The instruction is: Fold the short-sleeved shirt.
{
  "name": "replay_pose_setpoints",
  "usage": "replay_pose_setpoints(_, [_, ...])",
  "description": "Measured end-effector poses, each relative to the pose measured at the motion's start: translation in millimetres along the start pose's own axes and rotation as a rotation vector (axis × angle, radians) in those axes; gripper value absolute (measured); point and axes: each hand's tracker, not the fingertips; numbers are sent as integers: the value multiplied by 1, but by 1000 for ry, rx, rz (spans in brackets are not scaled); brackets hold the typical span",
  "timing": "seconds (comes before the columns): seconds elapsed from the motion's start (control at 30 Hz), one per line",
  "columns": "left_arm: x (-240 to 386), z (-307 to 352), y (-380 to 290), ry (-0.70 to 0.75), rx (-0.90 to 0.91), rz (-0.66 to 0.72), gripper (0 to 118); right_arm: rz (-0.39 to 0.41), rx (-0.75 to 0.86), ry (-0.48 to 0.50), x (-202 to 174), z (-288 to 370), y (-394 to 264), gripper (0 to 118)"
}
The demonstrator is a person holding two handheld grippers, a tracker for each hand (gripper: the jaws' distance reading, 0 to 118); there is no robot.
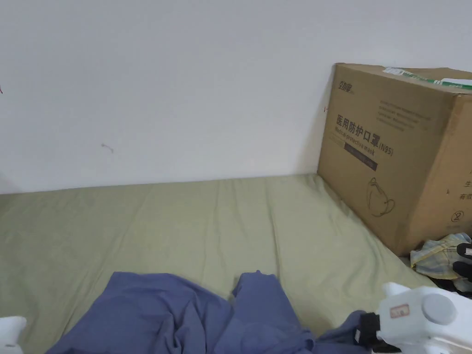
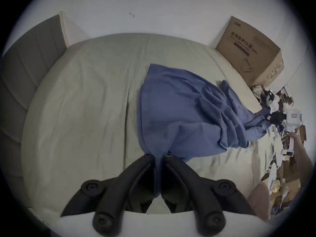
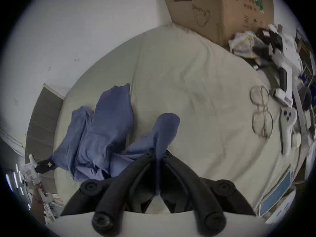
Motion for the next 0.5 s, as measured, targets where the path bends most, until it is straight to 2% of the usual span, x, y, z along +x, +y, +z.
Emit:
replay_pose_setpoints(0.07, [0, 16, -18, -34, -5, 28, 3, -26, 17, 34, 10, 19, -19, 4])
replay_pose_setpoints(0.13, [2, 32, -38, -49, 3, 32, 3, -16, 23, 47, 18, 34, -35, 4])
replay_pose_setpoints(0.3, [4, 57, -86, -115, -37, 45, 3, 46, 6, 9, 27, 67, -79, 4])
replay_pose_setpoints(0.43, [1, 50, -109, -109, -126, 30, 3, 36, -82, -23, 36, 64, -108, 4])
replay_pose_setpoints(0.5, [-5, 37, -113, -107, -191, 69, 3, 38, -128, -50, 39, 52, -117, 4])
